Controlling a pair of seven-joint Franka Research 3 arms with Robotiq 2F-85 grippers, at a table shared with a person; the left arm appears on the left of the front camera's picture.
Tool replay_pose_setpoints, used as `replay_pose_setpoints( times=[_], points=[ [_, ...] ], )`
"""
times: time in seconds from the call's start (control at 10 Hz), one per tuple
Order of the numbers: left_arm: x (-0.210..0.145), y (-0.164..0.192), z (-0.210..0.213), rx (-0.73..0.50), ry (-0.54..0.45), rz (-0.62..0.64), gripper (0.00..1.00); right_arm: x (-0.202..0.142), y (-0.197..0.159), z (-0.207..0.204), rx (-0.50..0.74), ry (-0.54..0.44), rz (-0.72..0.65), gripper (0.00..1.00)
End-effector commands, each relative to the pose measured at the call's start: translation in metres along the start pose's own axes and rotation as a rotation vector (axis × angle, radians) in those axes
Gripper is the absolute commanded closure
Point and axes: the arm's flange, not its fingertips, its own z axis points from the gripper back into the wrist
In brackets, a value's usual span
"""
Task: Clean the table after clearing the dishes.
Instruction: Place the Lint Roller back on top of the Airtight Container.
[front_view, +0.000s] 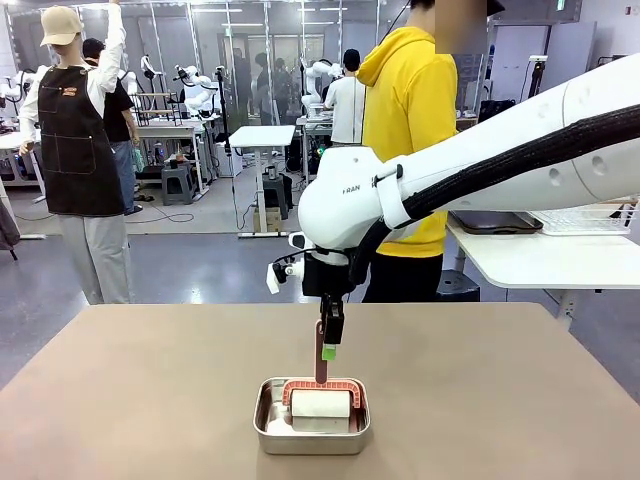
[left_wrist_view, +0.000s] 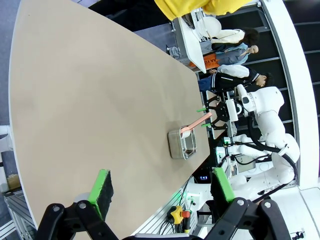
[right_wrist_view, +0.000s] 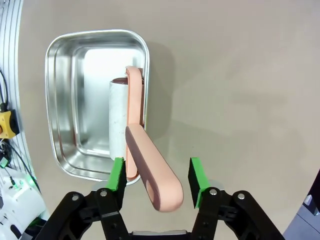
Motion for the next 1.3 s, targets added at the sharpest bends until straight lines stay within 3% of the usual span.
replay_pose_setpoints(
  times=[0.0, 0.1, 0.2, 0.3, 0.4, 0.7, 1.2],
  points=[
    [-0.002, -0.001, 0.002, -0.018, -0.008, -0.012, 0.00, 0.005, 0.011, 0.009, -0.034, 0.017, -0.031, 0.21],
    [-0.002, -0.001, 0.002, -0.018, -0.008, -0.012, 0.00, 0.008, 0.013, 0.014, -0.032, 0.023, -0.055, 0.22],
    [-0.002, -0.001, 0.002, -0.018, -0.008, -0.012, 0.00, 0.009, 0.014, 0.017, -0.021, 0.037, -0.085, 0.07],
    [-0.002, -0.001, 0.002, -0.018, -0.008, -0.012, 0.00, 0.009, 0.015, 0.019, -0.017, 0.046, -0.097, 0.09],
    [-0.002, -0.001, 0.002, -0.018, -0.008, -0.012, 0.00, 0.008, 0.016, 0.021, -0.015, 0.050, -0.111, 0.00],
    [-0.002, -0.001, 0.002, -0.018, -0.008, -0.012, 0.00, -0.009, 0.015, 0.033, -0.022, 0.055, -0.121, 0.00],
    [-0.002, -0.001, 0.002, -0.018, -0.008, -0.012, 0.00, 0.004, 0.010, 0.021, 0.002, 0.025, -0.116, 0.00]
  ],
)
